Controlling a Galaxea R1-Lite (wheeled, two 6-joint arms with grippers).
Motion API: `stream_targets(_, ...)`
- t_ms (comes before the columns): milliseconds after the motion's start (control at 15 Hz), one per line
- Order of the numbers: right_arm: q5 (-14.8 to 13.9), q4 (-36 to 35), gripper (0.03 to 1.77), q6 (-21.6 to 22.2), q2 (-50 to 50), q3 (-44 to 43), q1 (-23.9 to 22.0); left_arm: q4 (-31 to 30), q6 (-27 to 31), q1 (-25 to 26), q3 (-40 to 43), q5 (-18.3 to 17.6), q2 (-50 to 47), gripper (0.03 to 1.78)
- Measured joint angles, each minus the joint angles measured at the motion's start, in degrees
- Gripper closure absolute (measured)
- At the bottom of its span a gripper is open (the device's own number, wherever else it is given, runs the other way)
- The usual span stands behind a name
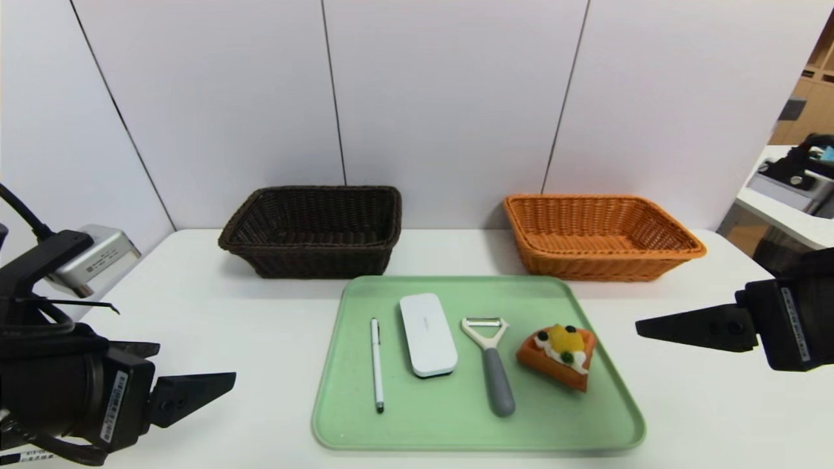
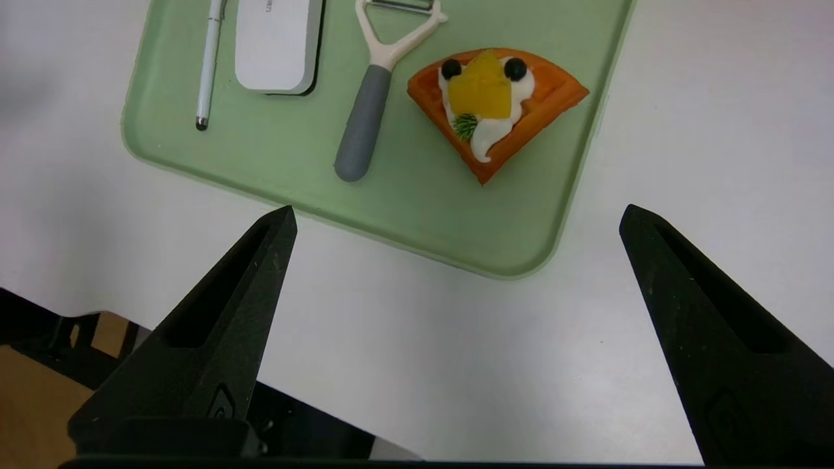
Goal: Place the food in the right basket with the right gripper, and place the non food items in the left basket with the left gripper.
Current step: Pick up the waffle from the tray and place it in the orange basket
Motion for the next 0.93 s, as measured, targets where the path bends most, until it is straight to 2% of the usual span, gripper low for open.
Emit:
stream_targets(267,-0.7,12.1,0.09,7.2,6.3,-11.1,2.4,1.5,0.0,-0.1,0.3,1.3,-1.1,0.12)
stream_targets(600,-1.0,30.5,0.09,21.8,16.3,-26.4,3.4,2.6,-0.6,-0.1,0.2,1.3,-2.8,0.12)
stream_targets(800,-1.1,33.8,0.09,31.3,21.3,-29.4,3.4,2.6,-0.5,0.0,-0.1,1.6,-3.0,0.12)
stream_targets(933,-1.1,33.8,0.09,34.0,23.6,-29.9,3.1,2.4,-0.5,0.0,-0.2,1.6,-2.8,0.12)
